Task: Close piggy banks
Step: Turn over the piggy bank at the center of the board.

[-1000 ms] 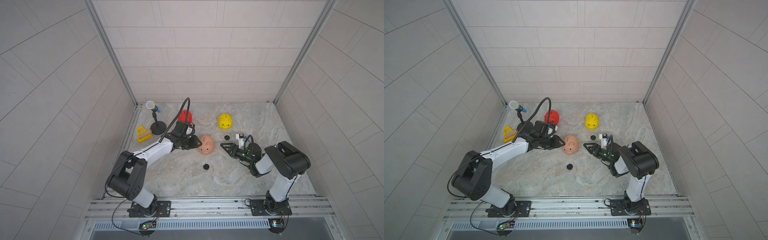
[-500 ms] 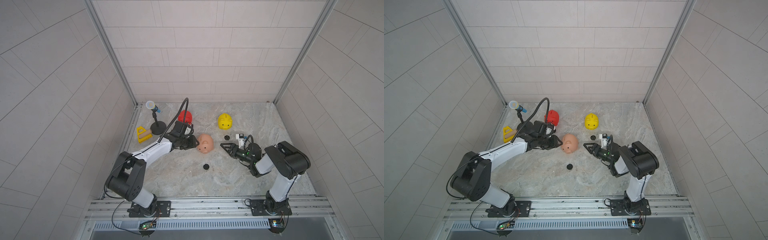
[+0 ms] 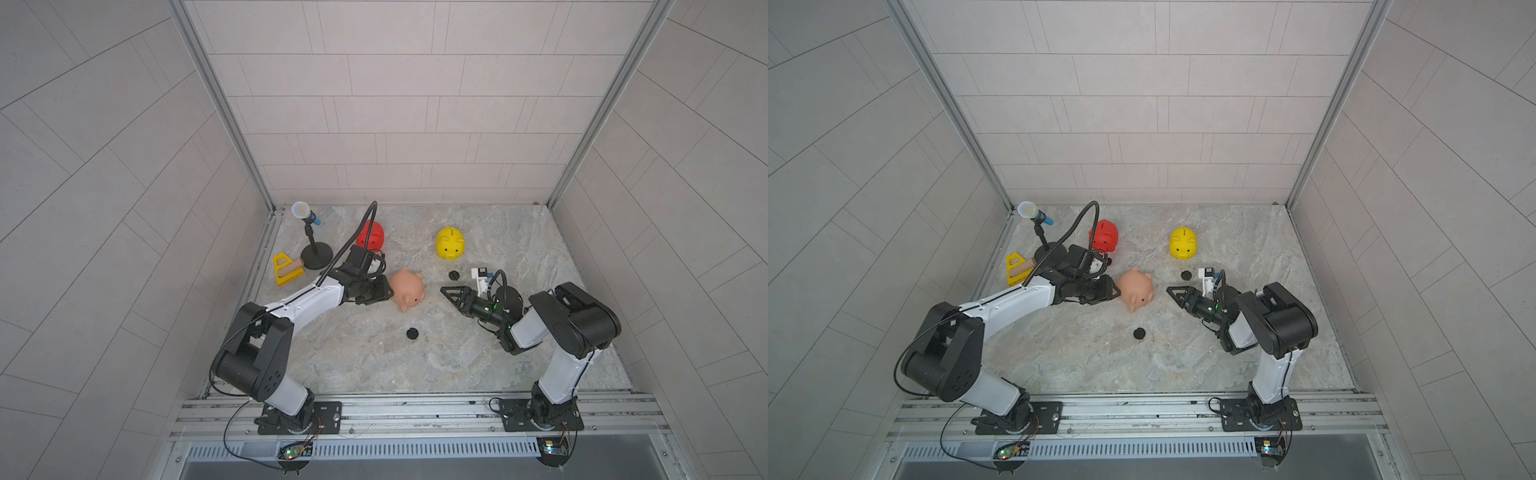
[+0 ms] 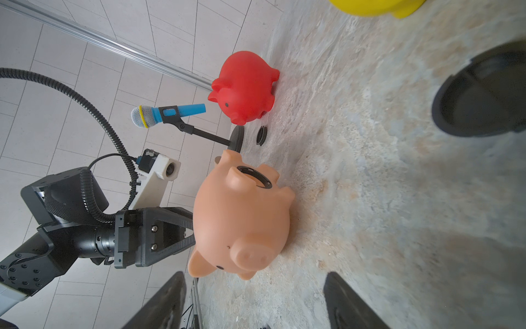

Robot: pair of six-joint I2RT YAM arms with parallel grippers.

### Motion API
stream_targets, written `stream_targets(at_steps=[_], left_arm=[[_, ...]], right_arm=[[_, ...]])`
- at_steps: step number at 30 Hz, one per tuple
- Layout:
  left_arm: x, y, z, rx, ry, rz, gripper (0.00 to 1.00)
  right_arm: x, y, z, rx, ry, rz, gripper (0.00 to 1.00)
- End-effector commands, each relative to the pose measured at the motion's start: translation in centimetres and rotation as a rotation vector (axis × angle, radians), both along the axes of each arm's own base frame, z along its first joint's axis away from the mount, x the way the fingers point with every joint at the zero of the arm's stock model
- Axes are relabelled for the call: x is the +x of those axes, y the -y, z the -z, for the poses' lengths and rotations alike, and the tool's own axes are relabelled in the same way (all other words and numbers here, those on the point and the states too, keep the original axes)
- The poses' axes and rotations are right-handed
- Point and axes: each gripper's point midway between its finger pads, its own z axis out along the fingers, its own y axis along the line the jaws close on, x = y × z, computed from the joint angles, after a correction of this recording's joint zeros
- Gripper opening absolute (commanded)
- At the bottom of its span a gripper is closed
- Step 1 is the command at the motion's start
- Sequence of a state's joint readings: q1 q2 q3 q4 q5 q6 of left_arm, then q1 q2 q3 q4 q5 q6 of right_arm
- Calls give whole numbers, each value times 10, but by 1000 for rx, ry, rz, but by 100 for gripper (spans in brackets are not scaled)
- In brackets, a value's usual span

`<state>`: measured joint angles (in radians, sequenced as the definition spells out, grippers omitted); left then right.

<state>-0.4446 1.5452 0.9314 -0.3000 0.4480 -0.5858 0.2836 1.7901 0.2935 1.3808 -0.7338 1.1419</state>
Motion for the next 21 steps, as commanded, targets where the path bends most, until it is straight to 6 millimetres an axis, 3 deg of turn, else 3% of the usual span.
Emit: stream_targets(at_steps=[1, 15, 21], left_arm=[[-3, -6, -2, 18, 11, 1, 38], [-3, -6, -8, 6, 23, -6, 38], [-5, -4, -21, -20, 41, -5, 39]], right_arm=[[1, -4, -9, 21, 32, -12, 77], [-1, -5, -7, 20, 26, -16, 77], [0, -5, -7, 20, 25, -16, 77]])
